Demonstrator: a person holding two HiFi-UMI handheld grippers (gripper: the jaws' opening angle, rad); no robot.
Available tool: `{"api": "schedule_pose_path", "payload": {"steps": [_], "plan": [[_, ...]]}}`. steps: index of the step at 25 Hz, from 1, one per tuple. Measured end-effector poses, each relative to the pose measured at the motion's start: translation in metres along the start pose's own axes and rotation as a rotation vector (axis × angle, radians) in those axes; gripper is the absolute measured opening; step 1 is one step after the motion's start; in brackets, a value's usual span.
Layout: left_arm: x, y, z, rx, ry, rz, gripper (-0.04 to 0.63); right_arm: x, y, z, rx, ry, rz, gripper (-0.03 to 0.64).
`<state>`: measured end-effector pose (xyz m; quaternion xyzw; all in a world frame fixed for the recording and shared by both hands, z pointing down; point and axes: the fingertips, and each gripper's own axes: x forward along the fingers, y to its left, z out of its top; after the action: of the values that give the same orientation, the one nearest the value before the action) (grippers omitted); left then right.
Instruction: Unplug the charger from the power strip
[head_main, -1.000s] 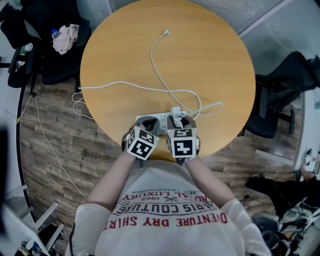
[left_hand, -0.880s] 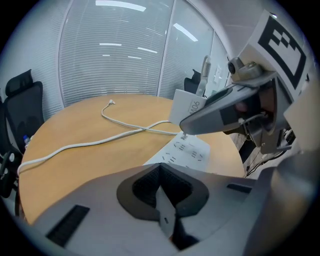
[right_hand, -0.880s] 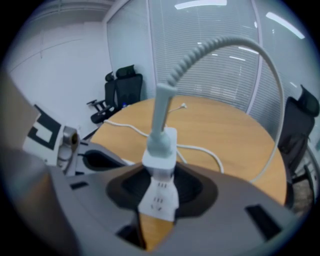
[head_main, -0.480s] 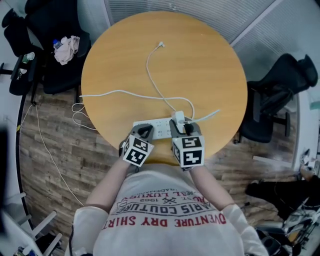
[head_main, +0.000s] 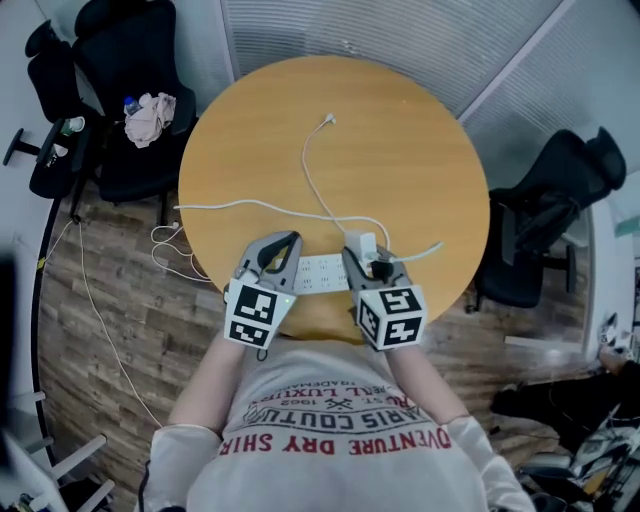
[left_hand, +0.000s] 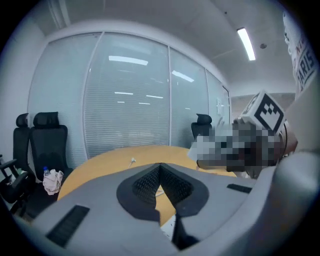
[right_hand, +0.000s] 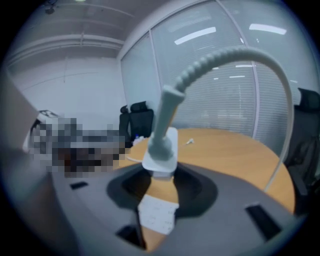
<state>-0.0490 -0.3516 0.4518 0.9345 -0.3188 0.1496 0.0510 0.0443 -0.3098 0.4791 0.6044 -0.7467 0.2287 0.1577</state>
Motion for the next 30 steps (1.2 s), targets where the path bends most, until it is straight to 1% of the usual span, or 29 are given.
{"api": "schedule_pose_path", "payload": {"steps": [3, 7, 12, 20, 26, 30], "plan": [[-0.017, 0.009, 0.028, -0.003, -0.079, 0.026, 0.034, -0.007, 0.004, 0.013, -0.03, -0.038, 0.001, 0.155], [-0.039, 0.016, 0.053, -0.005, -0.152, 0.052, 0.034, -0.019, 0.013, 0.03, -0.101, -0.102, 0.024, 0.155], [-0.057, 0.024, 0.065, -0.041, -0.197, 0.082, 0.034, -0.025, 0.024, 0.042, -0.155, -0.152, 0.053, 0.155], [-0.061, 0.028, 0.056, -0.071, -0.188, 0.085, 0.034, -0.023, 0.028, 0.044, -0.161, -0.151, 0.058, 0.153], [-0.056, 0.021, 0.044, -0.083, -0.151, 0.065, 0.034, -0.023, 0.027, 0.042, -0.153, -0.144, 0.049, 0.153], [-0.055, 0.017, 0.042, -0.073, -0.139, 0.047, 0.034, -0.023, 0.027, 0.045, -0.154, -0.153, 0.042, 0.153]]}}
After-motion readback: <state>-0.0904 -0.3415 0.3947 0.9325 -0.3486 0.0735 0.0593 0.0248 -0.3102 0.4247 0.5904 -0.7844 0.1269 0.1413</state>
